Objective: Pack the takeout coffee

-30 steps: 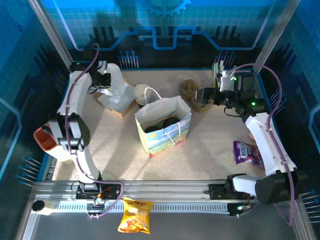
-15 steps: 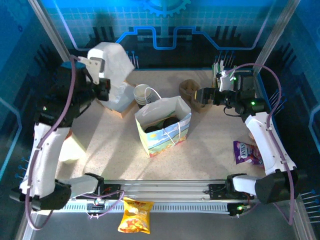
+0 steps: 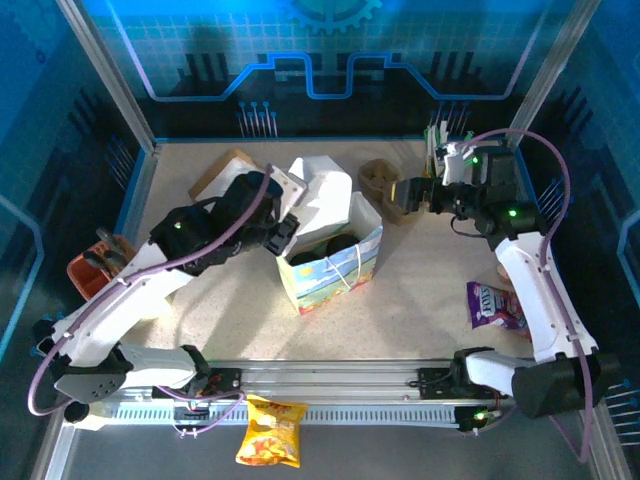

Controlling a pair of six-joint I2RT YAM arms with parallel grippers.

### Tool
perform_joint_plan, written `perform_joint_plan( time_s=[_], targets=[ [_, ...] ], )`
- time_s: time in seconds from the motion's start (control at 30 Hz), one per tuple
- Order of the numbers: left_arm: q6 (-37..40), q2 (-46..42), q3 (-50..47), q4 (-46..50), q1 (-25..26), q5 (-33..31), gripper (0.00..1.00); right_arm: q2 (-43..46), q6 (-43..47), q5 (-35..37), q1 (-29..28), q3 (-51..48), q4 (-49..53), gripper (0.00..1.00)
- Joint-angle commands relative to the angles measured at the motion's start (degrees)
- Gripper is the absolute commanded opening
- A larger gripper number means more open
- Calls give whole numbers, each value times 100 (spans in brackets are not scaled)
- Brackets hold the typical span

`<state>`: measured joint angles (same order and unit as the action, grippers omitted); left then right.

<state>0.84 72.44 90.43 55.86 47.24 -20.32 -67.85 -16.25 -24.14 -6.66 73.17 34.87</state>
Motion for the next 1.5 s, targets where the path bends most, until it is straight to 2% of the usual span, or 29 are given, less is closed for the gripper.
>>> perform_joint_plan(
  time_s=[0.0,0.1,0.3,0.67,0.8,0.93,1.07,1.13,1.23,1.33,1.47],
  targets=[
    [311,87,-123,-268,184,-248,6,167,115,61,94,-41,144,100],
    [365,250,-124,-323,206,-422,6,147,90,31,94,-57,139,100],
    [518,478,-315,-372,218,-244,9,115,53,-19,87,-70,108,100],
    [417,170,-355,-693,206,339,36,49,43,-82,82,-118,83,100],
    [278,29,-330,-862,-51,485,44,45,88,-173,53,-118,75,98],
    [-349,-92,-354,-963,-990,1030,47,5,133,-166,-19,-122,84,98],
    [-903,-172,-597,-1318,-2212,1580,58,-70,144,-165,-91,-127,46,97],
    [-1197,-6,-725,-1514,-2983,2000,60,-120,141,-175,-136,-114,-12,97],
    [-1524,508,-857,-1782,-3879,2218,63,-210,119,-196,-177,-100,-115,97],
    [-1635,1205,-798,-1941,-4364,2148,68,-310,97,-265,-208,-83,-190,97],
    [-1554,2189,-471,-1897,-4663,2013,72,-394,149,-311,-215,-47,-163,97]
  ],
)
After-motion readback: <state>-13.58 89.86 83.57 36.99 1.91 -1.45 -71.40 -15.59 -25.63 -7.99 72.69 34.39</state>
